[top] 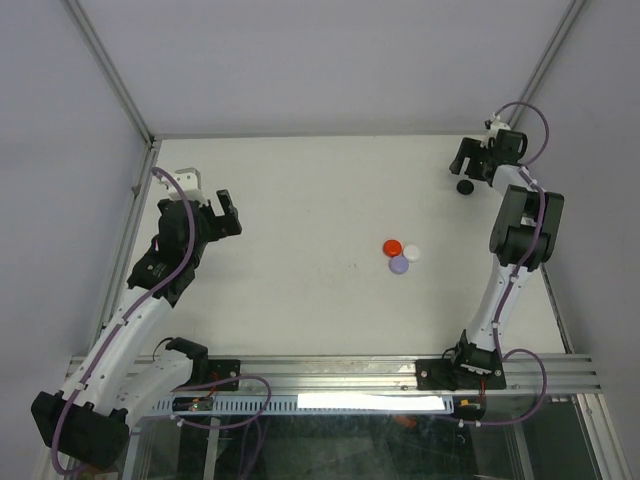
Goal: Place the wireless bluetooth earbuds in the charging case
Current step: Pick up the charging case at the center of the board.
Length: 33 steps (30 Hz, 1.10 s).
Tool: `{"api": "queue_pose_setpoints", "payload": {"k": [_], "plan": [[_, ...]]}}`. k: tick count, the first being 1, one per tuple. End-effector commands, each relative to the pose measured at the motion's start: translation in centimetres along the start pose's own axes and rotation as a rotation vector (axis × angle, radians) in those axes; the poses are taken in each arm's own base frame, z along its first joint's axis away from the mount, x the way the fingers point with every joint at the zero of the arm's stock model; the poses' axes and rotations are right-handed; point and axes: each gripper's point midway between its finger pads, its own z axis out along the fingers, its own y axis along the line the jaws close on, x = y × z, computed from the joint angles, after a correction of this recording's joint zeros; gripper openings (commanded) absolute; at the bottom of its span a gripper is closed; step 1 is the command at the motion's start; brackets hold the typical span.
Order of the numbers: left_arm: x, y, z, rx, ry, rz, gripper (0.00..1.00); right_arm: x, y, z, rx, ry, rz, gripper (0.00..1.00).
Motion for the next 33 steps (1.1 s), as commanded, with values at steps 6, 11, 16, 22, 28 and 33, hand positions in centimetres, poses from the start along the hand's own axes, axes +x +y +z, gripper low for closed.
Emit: {"api": "queue_pose_setpoints", "payload": {"k": [6, 11, 16, 22, 28, 33], "plan": [[-0.9, -0.4, 0.0, 0.032, -0.028, -0.015, 0.99, 0.8, 1.4, 0.1, -0.146, 0.079, -0.011, 0.81], [-0.9, -0.5, -0.1, 0.039, -0.031, -0.016, 0.99, 2.0, 2.3, -1.4, -0.174, 0.097, 0.003, 0.77], [-1.0, -0.6, -0.2, 0.044, -0.035, -0.018, 0.99, 2.6, 2.4, -2.5, -0.159, 0.1, 0.001, 0.72], [-1.0, -0.6, -0.2, 0.05, -0.031, -0.02, 0.99, 3.6, 3.0, -3.3, -0.139, 0.112, -0.043, 0.7], [-0.8, -0.7, -0.1, 0.054, -0.024, -0.02, 0.99, 5.0, 2.4, -2.9, -0.037, 0.136, -0.112, 0.68], [-0.7, -0.8, 0.0, 0.06, -0.018, -0.021, 0.99, 6.1, 2.0, -3.0, 0.018, 0.155, -0.158, 0.66]]}}
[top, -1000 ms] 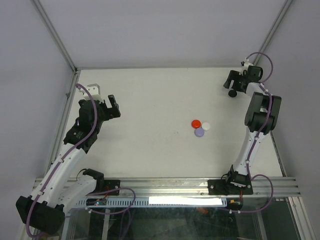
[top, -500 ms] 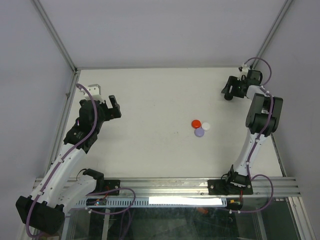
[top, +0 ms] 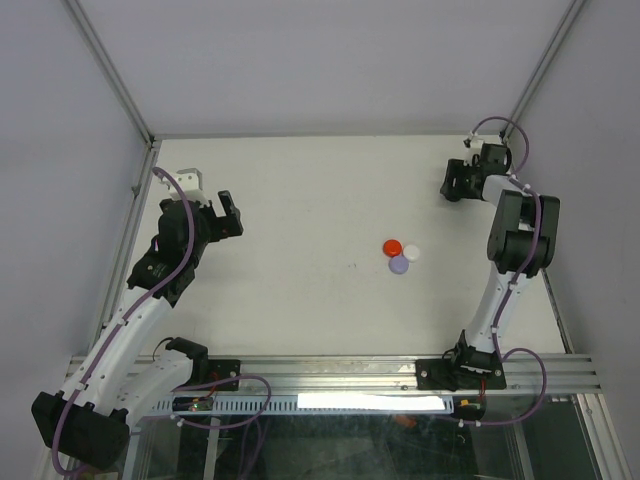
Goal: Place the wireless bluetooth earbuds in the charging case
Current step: Pick up the charging case at the center of the board.
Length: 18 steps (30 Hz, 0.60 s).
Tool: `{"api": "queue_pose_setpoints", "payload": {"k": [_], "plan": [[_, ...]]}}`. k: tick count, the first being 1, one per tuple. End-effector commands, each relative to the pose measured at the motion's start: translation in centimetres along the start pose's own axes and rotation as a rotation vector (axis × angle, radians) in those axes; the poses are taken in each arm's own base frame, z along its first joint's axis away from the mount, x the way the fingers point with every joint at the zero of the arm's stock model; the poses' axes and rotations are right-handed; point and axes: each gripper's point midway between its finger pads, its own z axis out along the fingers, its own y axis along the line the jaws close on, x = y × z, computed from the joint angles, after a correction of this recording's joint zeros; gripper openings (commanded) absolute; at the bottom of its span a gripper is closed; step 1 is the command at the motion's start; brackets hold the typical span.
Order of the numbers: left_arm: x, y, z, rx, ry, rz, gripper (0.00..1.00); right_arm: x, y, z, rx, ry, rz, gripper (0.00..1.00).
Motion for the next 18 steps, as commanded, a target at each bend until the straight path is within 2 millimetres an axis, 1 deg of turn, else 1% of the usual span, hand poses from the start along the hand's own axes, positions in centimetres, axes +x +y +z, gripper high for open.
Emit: {"api": "queue_pose_setpoints", "payload": {"k": [1, 5, 10, 14, 18], "plan": [[-1.0, -0.3, 0.0, 0.024, -0.033, -0.02, 0.99, -0.2, -0.3, -1.1, 0.083, 0.001, -0.073, 0.65], [-0.9, -0.4, 0.1, 0.032, -0.029, -0.02, 0.99, 0.3, -0.2, -0.7, 0.114, 0.015, -0.12, 0.63], [-0.9, -0.8, 0.0, 0.057, -0.027, -0.029, 0.99, -0.4, 0.5, -1.6, 0.114, -0.02, -0.132, 0.56], [-1.1, -1.7, -0.1, 0.112, -0.024, -0.045, 0.99, -1.2, 2.1, -2.6, 0.097, -0.064, -0.133, 0.51], [-1.4, -3.0, -0.4, 0.184, -0.023, -0.073, 0.99, -1.8, 5.1, -4.2, 0.047, -0.118, -0.139, 0.49]]}}
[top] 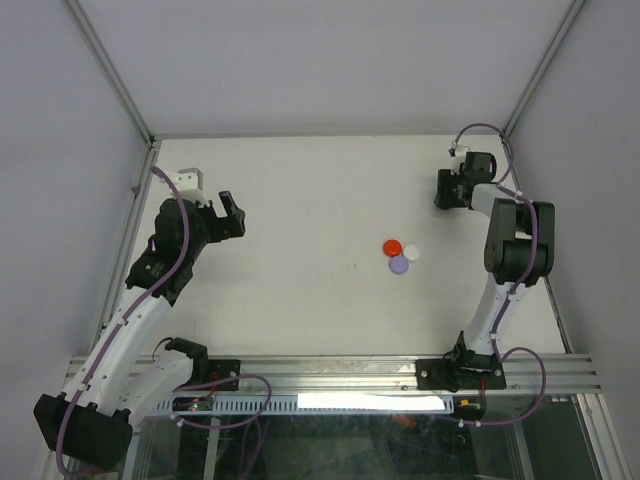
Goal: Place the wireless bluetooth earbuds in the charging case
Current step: Pick up the charging case at the center of the board.
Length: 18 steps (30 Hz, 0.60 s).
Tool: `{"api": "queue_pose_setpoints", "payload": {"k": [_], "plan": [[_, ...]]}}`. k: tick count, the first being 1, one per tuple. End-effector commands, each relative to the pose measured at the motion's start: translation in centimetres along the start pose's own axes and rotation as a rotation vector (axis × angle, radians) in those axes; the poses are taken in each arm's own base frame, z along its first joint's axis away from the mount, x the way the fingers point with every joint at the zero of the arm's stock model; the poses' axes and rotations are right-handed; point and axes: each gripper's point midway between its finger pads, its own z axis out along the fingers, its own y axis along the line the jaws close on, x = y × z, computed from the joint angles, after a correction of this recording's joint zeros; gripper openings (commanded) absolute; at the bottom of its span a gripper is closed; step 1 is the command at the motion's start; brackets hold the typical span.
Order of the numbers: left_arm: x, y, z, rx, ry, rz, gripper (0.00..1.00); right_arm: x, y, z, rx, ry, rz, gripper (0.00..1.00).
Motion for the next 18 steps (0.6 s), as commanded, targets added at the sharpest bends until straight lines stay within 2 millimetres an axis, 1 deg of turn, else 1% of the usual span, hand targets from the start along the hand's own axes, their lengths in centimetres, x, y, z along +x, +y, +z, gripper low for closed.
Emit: {"api": "queue_pose_setpoints", "payload": {"k": [1, 8, 11, 14, 15, 18], "plan": [[-1.7, -2.5, -0.3, 0.127, -0.047, -0.053, 0.99, -4.2, 3.3, -3.8, -0.038, -0.155, -0.024, 0.49], [-1.7, -5.7, -0.9, 0.284, 0.008, -0.127, 0.99, -4.8, 10.0, -8.6, -0.171, -0.264, -0.02, 0.48], [-1.3, -7.0, -0.8, 0.336, 0.055, -0.172, 0.99, -5.1, 13.0, -11.2, -0.239, -0.324, -0.04, 0.48], [-0.8, -8.4, -0.7, 0.391, 0.107, -0.259, 0.99, -5.1, 16.0, -13.8, -0.308, -0.377, -0.06, 0.48], [-0.6, -8.8, -0.7, 0.405, 0.12, -0.287, 0.99, -5.4, 17.1, -15.1, -0.333, -0.411, -0.067, 0.48], [-0.2, -9.9, -0.6, 0.454, 0.164, -0.359, 0.99, -5.6, 20.1, -17.9, -0.403, -0.482, -0.076, 0.48]]}}
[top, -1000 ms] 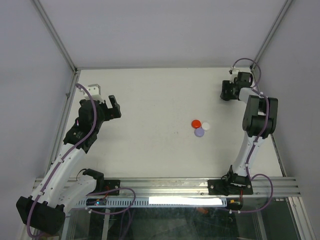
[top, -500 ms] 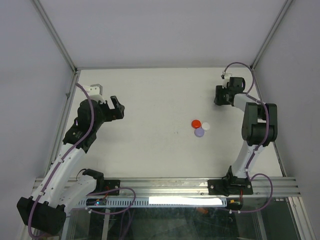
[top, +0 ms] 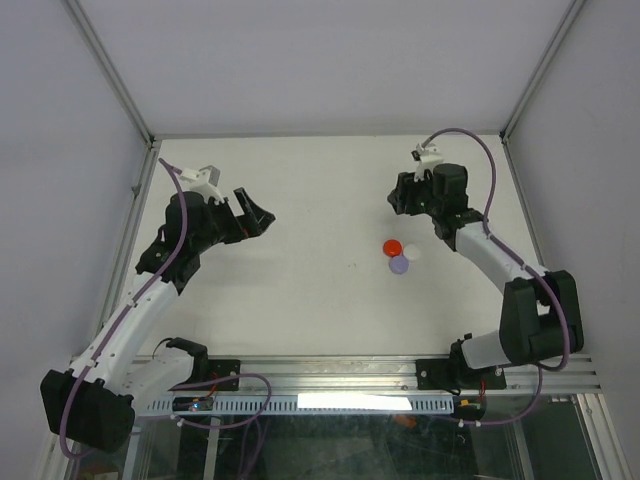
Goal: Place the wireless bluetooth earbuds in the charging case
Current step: Pick up the charging case at the center of the board, then open the charging case.
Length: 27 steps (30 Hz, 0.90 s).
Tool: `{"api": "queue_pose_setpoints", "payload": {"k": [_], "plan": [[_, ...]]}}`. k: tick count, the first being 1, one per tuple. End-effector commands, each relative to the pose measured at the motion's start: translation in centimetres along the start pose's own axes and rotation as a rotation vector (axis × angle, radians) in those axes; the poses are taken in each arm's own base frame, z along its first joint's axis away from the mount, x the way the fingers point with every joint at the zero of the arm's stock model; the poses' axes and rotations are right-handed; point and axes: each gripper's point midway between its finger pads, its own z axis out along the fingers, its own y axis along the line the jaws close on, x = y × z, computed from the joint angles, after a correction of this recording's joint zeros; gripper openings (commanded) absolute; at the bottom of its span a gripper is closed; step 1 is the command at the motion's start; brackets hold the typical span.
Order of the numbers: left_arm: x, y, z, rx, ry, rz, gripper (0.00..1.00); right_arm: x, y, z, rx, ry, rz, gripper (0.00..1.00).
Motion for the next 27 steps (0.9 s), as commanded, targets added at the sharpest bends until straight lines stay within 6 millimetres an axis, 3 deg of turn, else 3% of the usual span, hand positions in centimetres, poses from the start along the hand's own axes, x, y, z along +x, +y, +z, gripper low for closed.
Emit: {"api": "queue_pose_setpoints", "payload": {"k": [1, 9, 15, 22, 27], "plan": [[-1.5, -4.2, 0.0, 0.179, -0.002, -0.137, 0.99, -4.9, 5.5, -2.9, -0.121, -0.217, -0.006, 0.48], [0.4, -8.2, 0.9, 0.297, 0.056, -0.207, 0.99, -4.7, 13.2, -6.4, -0.285, -0.364, -0.044, 0.48], [0.4, -11.0, 1.0, 0.367, 0.036, -0.221, 0.97, -3.9, 18.0, -8.6, -0.427, -0.447, -0.098, 0.48], [2.1, -12.7, 1.9, 0.398, 0.093, -0.237, 0.95, -2.8, 22.1, -10.6, -0.572, -0.526, -0.178, 0.49], [3.1, -13.5, 2.5, 0.407, 0.121, -0.234, 0.9, -2.4, 23.8, -11.5, -0.637, -0.581, -0.214, 0.49]]}}
